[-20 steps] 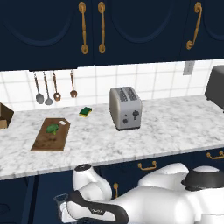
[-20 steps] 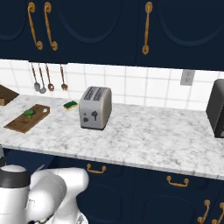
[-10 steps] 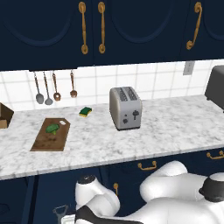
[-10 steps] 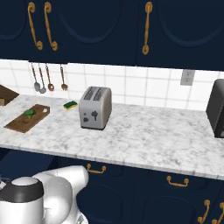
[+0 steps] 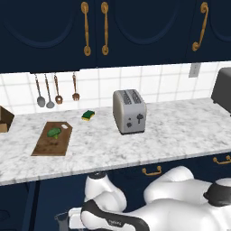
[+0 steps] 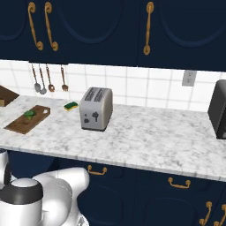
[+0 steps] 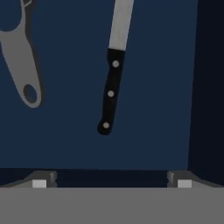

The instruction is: Place the appropriate cutting tool for cutting the broccoli skin on the cutting board.

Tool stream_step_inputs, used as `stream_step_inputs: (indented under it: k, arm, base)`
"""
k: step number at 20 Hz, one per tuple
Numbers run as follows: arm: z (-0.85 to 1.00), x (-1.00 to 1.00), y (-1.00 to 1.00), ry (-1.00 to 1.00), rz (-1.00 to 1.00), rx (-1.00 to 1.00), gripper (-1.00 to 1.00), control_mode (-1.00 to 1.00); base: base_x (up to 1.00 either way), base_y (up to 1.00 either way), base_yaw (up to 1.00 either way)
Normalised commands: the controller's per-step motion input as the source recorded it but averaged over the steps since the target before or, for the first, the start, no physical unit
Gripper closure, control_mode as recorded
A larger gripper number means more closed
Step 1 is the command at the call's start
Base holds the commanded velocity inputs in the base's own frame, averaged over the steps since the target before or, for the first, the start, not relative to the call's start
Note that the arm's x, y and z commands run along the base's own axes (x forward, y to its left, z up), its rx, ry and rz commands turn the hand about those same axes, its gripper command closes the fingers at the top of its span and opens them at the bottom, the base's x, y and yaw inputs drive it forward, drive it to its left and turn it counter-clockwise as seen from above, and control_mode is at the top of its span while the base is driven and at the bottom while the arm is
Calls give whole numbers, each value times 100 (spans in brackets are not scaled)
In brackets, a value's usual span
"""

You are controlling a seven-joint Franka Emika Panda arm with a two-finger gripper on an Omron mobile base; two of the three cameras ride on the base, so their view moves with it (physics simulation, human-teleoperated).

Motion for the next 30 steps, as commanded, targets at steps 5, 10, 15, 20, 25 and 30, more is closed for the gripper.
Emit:
stream_step_inputs:
  k: [5,10,15,20,25,30]
  arm:
    - [-8,23,-3,0,0,0,-100,-100]
    - [-18,1,-6,0,0,-1,-100,-100]
    - [-44,17,11,1,0,-5,-100,-100]
    - [-42,10,8,0,0,-1,-100,-100]
    - [-41,16,4,0,0,0,-100,-100]
    - [-20,-20,16,0,0,1,-100,-100]
  base:
    - [0,0,0]
    - [0,0,0]
    - [0,0,0]
    - [0,0,0]
    - [0,0,0]
    - [0,0,0]
